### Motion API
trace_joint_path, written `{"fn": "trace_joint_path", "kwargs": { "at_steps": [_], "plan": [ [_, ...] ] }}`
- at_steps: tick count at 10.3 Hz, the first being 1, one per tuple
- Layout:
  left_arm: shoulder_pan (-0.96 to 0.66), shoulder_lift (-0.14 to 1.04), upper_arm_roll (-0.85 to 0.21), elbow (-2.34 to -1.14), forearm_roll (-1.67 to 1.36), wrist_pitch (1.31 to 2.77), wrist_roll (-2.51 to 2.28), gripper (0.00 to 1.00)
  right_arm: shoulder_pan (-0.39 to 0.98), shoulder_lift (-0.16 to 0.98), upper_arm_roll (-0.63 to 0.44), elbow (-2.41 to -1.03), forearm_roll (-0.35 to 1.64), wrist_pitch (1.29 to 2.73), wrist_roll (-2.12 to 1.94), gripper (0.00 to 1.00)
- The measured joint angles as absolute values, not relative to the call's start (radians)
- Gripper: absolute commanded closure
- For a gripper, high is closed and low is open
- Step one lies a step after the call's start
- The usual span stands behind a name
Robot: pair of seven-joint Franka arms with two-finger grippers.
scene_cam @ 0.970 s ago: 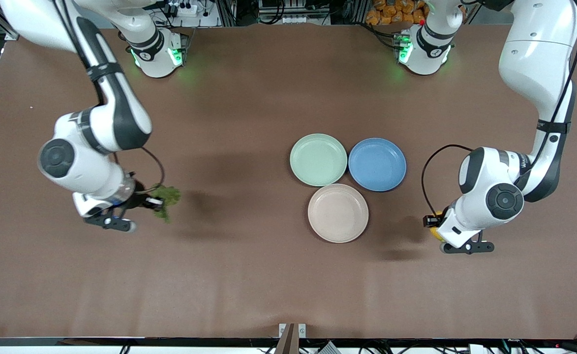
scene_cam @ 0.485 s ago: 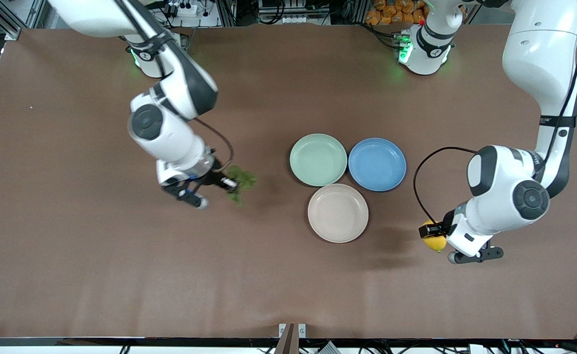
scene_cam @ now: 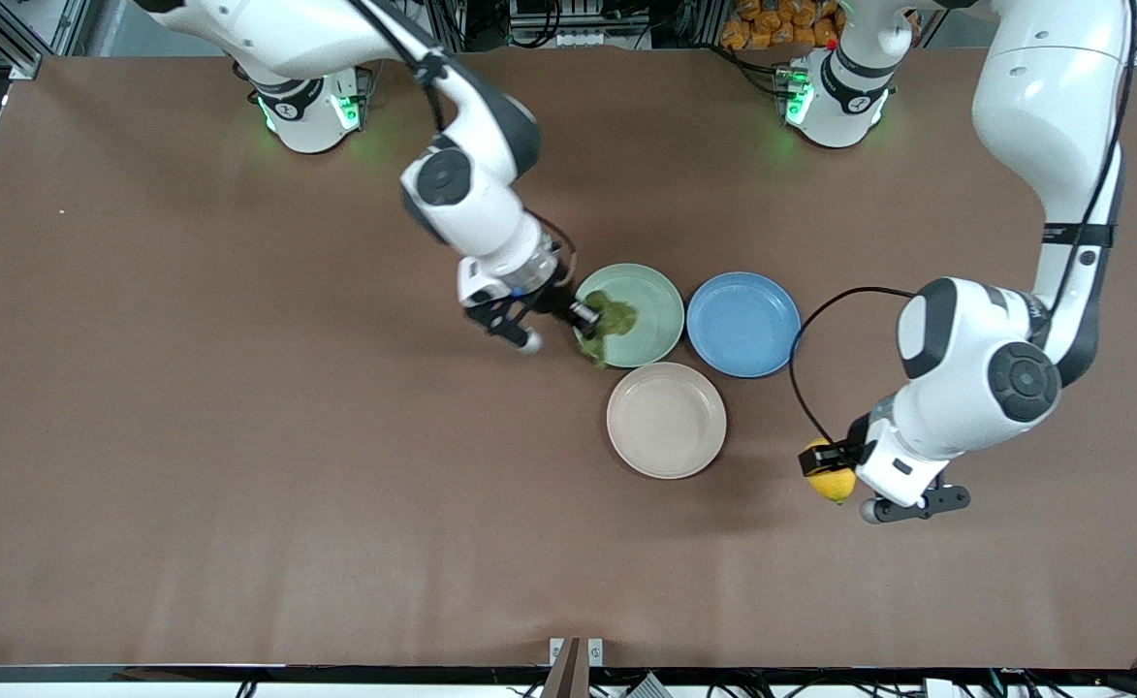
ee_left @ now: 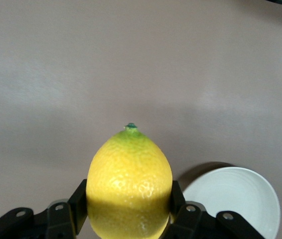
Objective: Place lemon and lettuce in plates
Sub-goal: 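Carry the lettuce to the green plate while the left gripper lifts the lemon, then release the lettuce on the green plate while the left gripper lowers the lemon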
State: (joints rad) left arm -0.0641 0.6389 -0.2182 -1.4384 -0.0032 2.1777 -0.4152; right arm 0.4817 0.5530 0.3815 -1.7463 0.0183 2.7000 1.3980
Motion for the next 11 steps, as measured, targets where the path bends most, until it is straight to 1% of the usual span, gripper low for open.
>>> {"fn": "trace_joint_path", "kwargs": {
  "at_steps": [1, 3, 4, 6, 8, 9, 11],
  "plan": [
    [-0.082, 0.641, -0.218, -1.439, -0.003, 2.188, -0.452, 1.00, 0.547, 0.570, 0.345, -1.747, -0.021, 2.713, 1.452, 0.60],
    [-0.110, 0.647, -0.219, -1.439, -0.003, 2.217, -0.507, 1.00, 0.609, 0.603, 0.315, -1.749, -0.168, 2.715, 1.549, 0.06],
    [-0.119, 0.651, -0.219, -1.439, -0.003, 2.233, -0.533, 1.00, 0.612, 0.618, 0.310, -1.749, -0.233, 2.715, 1.578, 0.00],
    [-0.142, 0.659, -0.219, -1.439, -0.003, 2.253, -0.581, 1.00, 0.598, 0.626, 0.295, -1.748, -0.265, 2.708, 1.583, 0.00],
    [-0.170, 0.664, -0.219, -1.440, -0.003, 2.255, -0.602, 1.00, 0.552, 0.615, 0.300, -1.738, -0.276, 2.644, 1.582, 0.00],
    [-0.190, 0.671, -0.218, -1.442, -0.003, 2.255, -0.625, 1.00, 0.498, 0.587, 0.330, -1.738, -0.278, 2.598, 1.574, 0.00],
    [-0.248, 0.700, -0.216, -1.445, 0.002, 2.262, -0.682, 1.00, 0.382, 0.478, 0.394, -1.740, -0.276, 2.465, 1.520, 0.00]
  ]
}}
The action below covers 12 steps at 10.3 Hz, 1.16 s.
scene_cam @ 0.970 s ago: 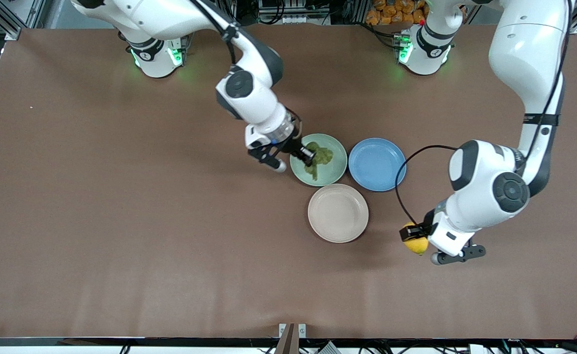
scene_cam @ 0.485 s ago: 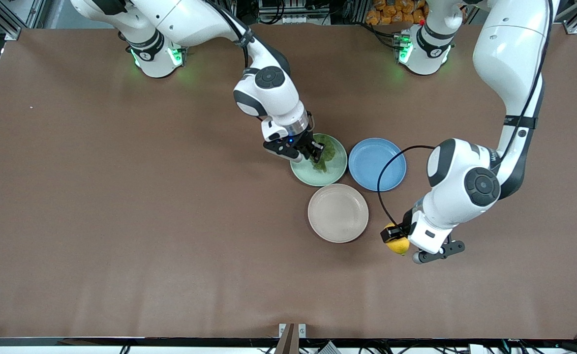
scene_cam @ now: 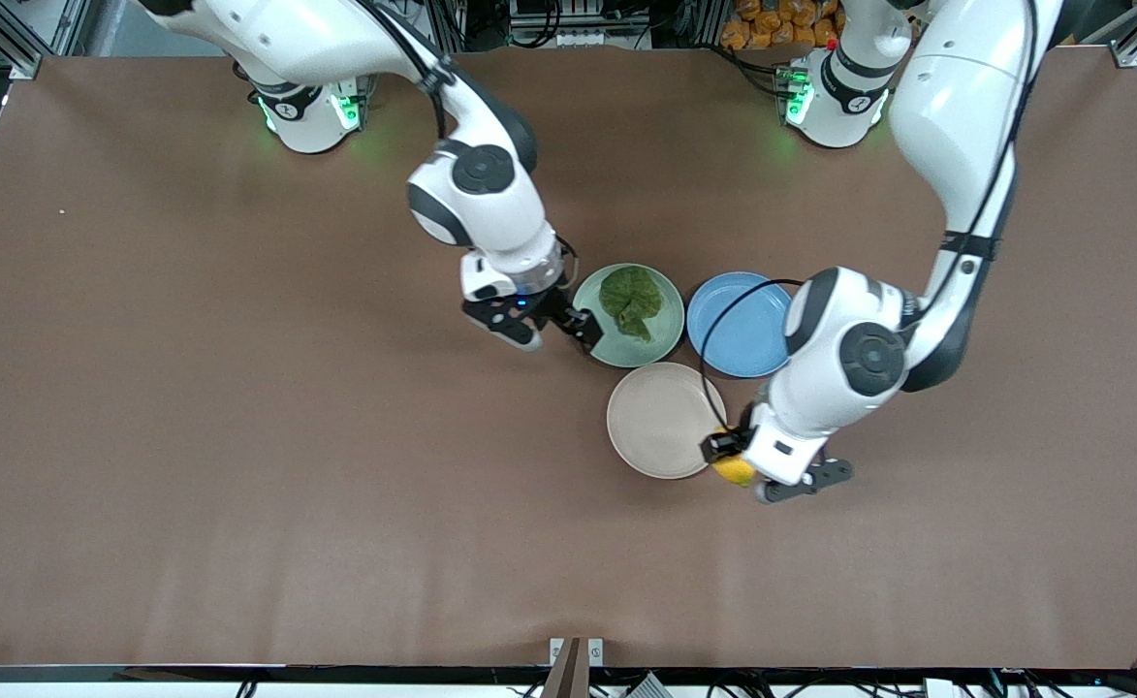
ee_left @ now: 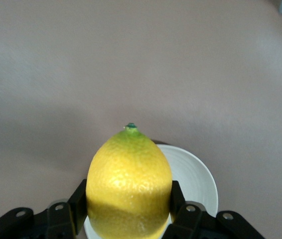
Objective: Place lemon and lettuce in plates
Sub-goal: 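Release the lettuce on the green plate while the left gripper lowers the lemon, then open the left gripper over the cream plate while the right gripper withdraws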
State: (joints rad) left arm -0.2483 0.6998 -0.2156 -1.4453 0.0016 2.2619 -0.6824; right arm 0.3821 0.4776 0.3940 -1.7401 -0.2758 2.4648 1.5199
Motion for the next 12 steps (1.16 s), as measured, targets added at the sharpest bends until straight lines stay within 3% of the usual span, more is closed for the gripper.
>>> {"fn": "trace_joint_path", "kwargs": {
  "at_steps": [1, 2, 3, 5, 8, 12],
  "plan": [
    [-0.281, 0.721, -0.214, -1.448, 0.015, 2.268, -0.721, 1.00, 0.351, 0.416, 0.402, -1.742, -0.237, 2.396, 1.471, 0.00],
    [-0.306, 0.738, -0.214, -1.449, 0.030, 2.273, -0.758, 0.27, 0.322, 0.354, 0.400, -1.741, -0.136, 2.324, 1.355, 0.00],
    [-0.320, 0.749, -0.213, -1.451, 0.037, 2.274, -0.775, 0.00, 0.289, 0.290, 0.385, -1.740, -0.018, 2.233, 1.192, 0.00],
    [-0.322, 0.755, -0.210, -1.462, 0.059, 2.274, -0.778, 0.00, 0.251, 0.170, 0.265, -1.726, 0.124, 2.013, 0.859, 0.00],
    [-0.312, 0.752, -0.203, -1.463, 0.063, 2.274, -0.778, 0.00, 0.214, 0.089, 0.077, -1.646, 0.152, 1.708, 0.458, 0.00],
    [-0.193, 0.680, -0.199, -1.454, 0.063, 2.255, -0.783, 0.00, 0.191, 0.050, -0.118, -1.613, 0.066, 1.590, 0.049, 0.00]
  ]
}}
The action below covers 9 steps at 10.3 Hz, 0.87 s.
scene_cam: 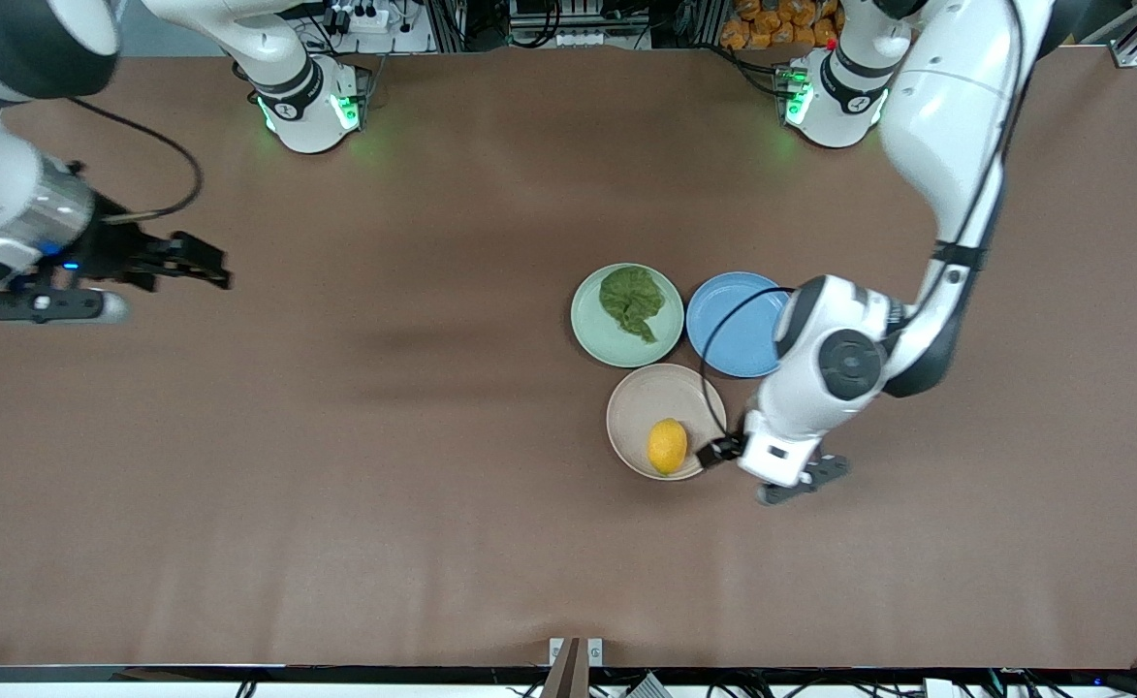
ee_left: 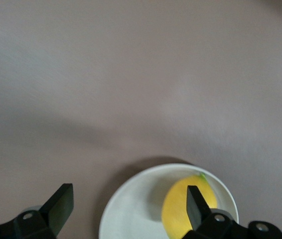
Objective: Place lemon and lettuce in plates
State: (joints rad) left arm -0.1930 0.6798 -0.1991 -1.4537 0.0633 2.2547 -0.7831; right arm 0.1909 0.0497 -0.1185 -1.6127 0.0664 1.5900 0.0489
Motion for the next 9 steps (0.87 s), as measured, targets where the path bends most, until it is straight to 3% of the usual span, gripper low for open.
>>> {"fn": "trace_joint_path", "kwargs": {
  "at_steps": [4, 9],
  "plan": [
    [-0.036, 0.567, -0.225, -1.559, 0.063, 2.179, -0.785, 0.00, 0.162, 0.025, -0.149, -1.575, 0.011, 1.589, 0.011, 0.00],
    [0.397, 0.368, -0.591, -1.871, 0.063, 2.191, -0.711, 0.00, 0.155, 0.034, -0.178, -1.448, 0.005, 1.512, -0.043, 0.00]
  ]
}}
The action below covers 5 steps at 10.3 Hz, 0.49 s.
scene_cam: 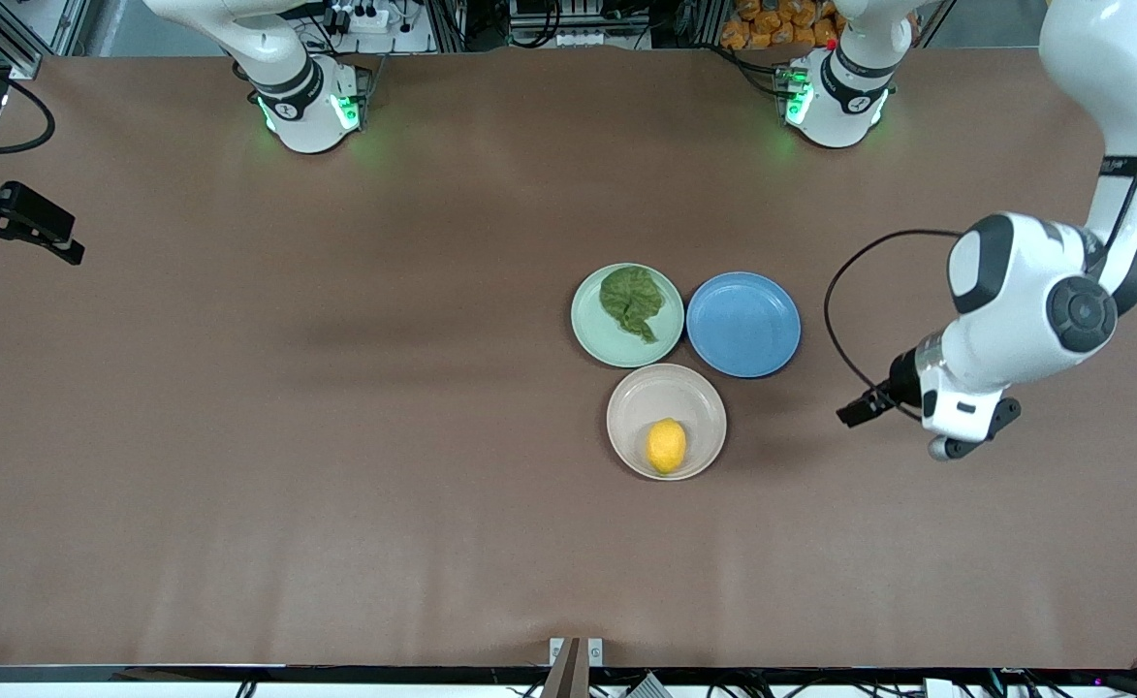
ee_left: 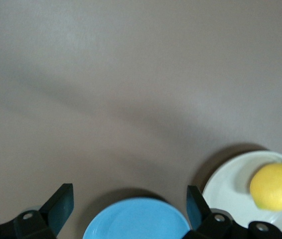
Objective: Place lemon and lettuce in plates
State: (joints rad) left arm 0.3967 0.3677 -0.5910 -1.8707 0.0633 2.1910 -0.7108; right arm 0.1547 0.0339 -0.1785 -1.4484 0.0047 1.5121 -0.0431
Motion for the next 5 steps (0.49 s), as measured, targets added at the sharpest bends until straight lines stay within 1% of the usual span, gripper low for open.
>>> {"fn": "trace_joint_path", "kwargs": {
  "at_steps": [1, 3, 5],
  "plan": [
    [0.424, 0.333, -0.636, -1.914, 0.063, 2.194, -0.711, 0.00, 0.153, 0.044, -0.183, -1.455, 0.005, 1.514, -0.053, 0.00],
    [0.426, 0.282, -0.684, -1.971, 0.063, 2.202, -0.729, 0.00, 0.151, 0.065, -0.186, -1.482, 0.005, 1.529, -0.061, 0.00],
    [0.427, 0.263, -0.692, -1.980, 0.063, 2.207, -0.732, 0.00, 0.150, 0.069, -0.184, -1.490, 0.005, 1.531, -0.064, 0.00]
  ]
}}
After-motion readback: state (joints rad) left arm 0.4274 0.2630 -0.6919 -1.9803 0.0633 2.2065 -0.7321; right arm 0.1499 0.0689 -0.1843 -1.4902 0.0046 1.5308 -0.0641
